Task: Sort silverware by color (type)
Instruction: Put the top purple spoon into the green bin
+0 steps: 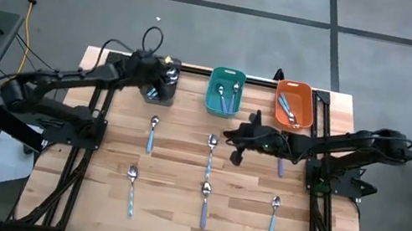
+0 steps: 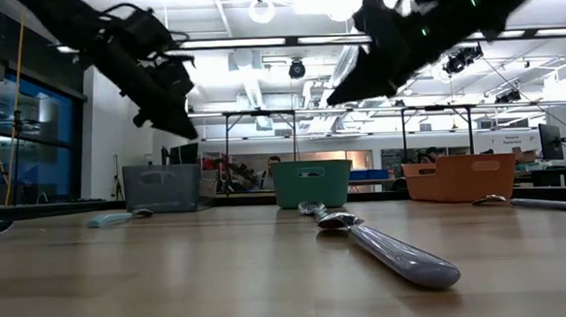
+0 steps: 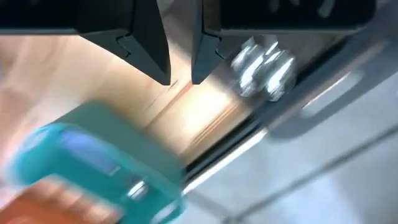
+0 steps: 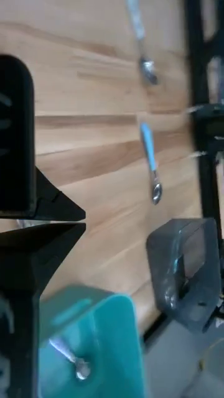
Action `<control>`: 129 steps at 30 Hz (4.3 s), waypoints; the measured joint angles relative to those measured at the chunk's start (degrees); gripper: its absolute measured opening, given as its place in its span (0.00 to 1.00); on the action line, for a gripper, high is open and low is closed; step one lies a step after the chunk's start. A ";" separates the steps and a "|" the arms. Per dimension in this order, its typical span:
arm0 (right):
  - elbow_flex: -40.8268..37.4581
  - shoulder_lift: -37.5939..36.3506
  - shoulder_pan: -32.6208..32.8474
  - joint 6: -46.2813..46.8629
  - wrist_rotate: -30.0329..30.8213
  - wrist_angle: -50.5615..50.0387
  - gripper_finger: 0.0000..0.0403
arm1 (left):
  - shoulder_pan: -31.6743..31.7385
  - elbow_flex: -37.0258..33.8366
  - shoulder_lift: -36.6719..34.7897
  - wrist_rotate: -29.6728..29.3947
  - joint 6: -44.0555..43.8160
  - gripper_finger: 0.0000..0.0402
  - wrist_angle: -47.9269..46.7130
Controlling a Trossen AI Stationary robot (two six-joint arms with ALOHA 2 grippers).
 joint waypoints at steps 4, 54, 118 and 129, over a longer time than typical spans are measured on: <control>-4.97 0.04 -0.35 8.25 1.78 3.00 0.00 | -4.25 -7.33 -1.92 1.51 -0.03 0.12 17.17; -4.79 -1.25 -14.23 44.55 1.43 -61.23 0.26 | -11.92 -22.86 1.34 13.46 4.10 0.10 50.39; 38.14 32.35 -31.02 20.64 -8.66 -25.23 0.00 | -14.00 -22.82 1.36 13.20 4.35 0.10 52.24; 38.14 32.35 -31.28 19.65 -7.46 -26.04 0.00 | -13.98 -22.82 1.36 13.18 2.98 0.10 52.99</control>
